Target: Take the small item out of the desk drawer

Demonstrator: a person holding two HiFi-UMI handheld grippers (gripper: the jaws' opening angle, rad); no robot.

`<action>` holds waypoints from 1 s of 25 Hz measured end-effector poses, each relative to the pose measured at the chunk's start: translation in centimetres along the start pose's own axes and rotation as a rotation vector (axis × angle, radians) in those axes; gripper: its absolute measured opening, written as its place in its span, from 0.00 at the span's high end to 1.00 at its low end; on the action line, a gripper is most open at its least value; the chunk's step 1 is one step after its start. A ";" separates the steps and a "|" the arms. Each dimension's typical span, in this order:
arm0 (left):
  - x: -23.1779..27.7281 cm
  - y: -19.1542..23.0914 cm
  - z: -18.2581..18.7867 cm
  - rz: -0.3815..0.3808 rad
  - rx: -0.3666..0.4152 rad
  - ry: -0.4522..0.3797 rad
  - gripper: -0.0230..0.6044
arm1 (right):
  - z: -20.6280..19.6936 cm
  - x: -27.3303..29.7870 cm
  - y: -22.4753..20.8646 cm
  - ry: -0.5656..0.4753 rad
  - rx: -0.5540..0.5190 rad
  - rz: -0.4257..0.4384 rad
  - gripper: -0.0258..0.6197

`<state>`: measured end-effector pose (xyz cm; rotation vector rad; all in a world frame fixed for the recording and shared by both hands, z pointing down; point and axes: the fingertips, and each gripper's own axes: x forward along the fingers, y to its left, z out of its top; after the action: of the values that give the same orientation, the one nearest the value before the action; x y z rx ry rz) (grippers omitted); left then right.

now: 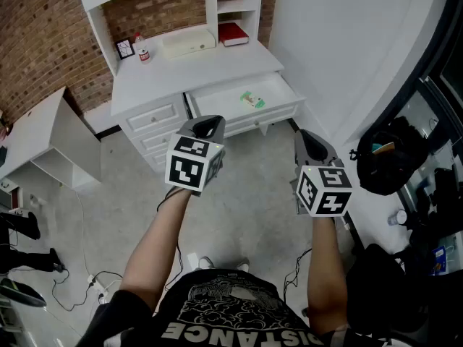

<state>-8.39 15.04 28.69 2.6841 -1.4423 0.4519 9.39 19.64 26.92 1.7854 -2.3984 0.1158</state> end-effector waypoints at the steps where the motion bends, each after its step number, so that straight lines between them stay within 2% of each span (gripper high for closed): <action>1: 0.1 -0.2 0.0 0.001 0.000 0.001 0.95 | -0.1 -0.1 -0.2 -0.001 0.000 0.000 0.95; 11: 1.5 -2.6 0.6 0.034 0.002 0.009 0.95 | -0.7 -0.5 -2.5 0.000 0.004 0.012 0.95; 20: 3.3 -2.9 1.2 0.061 0.015 0.002 0.95 | -1.5 0.8 -3.6 0.012 0.010 0.046 0.84; 25: 4.4 -1.8 0.7 0.077 -0.030 0.009 0.95 | -1.4 2.2 -4.1 0.012 0.010 0.067 0.76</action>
<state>-4.45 12.35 29.44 2.6078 -1.5417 0.4424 12.78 16.57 28.57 1.7044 -2.4545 0.1458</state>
